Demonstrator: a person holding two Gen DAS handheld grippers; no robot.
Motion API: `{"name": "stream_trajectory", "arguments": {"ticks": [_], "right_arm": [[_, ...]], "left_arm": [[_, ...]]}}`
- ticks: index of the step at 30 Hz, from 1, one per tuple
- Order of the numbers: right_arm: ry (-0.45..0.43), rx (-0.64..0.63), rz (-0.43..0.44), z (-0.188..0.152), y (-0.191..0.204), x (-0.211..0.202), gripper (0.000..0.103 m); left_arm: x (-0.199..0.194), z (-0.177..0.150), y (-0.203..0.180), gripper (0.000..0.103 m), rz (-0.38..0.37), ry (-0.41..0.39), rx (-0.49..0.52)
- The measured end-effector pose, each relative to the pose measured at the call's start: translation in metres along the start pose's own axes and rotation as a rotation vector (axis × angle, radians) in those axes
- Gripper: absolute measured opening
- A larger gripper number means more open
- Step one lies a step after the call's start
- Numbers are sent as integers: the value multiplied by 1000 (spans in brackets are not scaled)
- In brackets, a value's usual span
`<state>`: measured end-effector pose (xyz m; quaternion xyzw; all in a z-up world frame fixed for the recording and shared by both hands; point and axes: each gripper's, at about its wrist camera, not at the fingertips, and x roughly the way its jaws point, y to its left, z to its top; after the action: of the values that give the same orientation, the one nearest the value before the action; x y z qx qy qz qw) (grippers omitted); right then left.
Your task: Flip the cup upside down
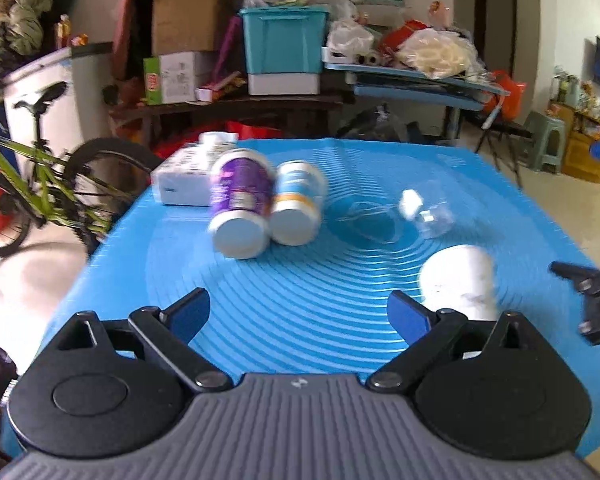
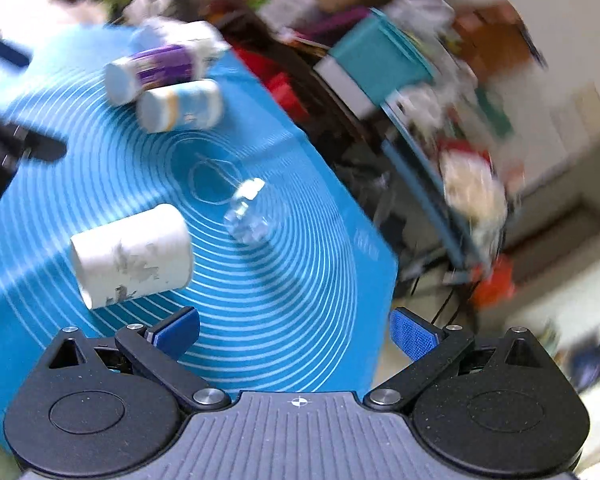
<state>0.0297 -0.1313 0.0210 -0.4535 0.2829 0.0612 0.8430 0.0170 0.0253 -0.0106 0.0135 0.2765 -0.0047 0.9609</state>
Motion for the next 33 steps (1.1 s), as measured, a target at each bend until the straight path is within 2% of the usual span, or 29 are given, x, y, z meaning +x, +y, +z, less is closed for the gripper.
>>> {"name": "stream_trajectory", "arguments": {"ticks": [5, 9, 14, 20, 24, 28, 33], "right_arm": [[-33, -295, -15, 28, 32, -9, 103], [-14, -551, -31, 35, 68, -6, 103], [-14, -844, -82, 28, 105, 4, 103], [-105, -1195, -238, 15, 136, 17, 103], [-148, -1379, -281, 6, 147, 29, 103], [-232, -1638, -348, -12, 155, 48, 103], [-166, -1758, -280, -14, 165, 62, 103]], "left_arm": [[2, -8, 23, 96, 66, 7, -3], [3, -12, 36, 96, 69, 23, -29], [3, -19, 41, 96, 59, 30, -36], [5, -24, 40, 96, 52, 31, -33], [8, -26, 44, 96, 51, 41, -46], [9, -27, 44, 96, 52, 45, -45], [10, -28, 45, 96, 52, 47, -43]]}}
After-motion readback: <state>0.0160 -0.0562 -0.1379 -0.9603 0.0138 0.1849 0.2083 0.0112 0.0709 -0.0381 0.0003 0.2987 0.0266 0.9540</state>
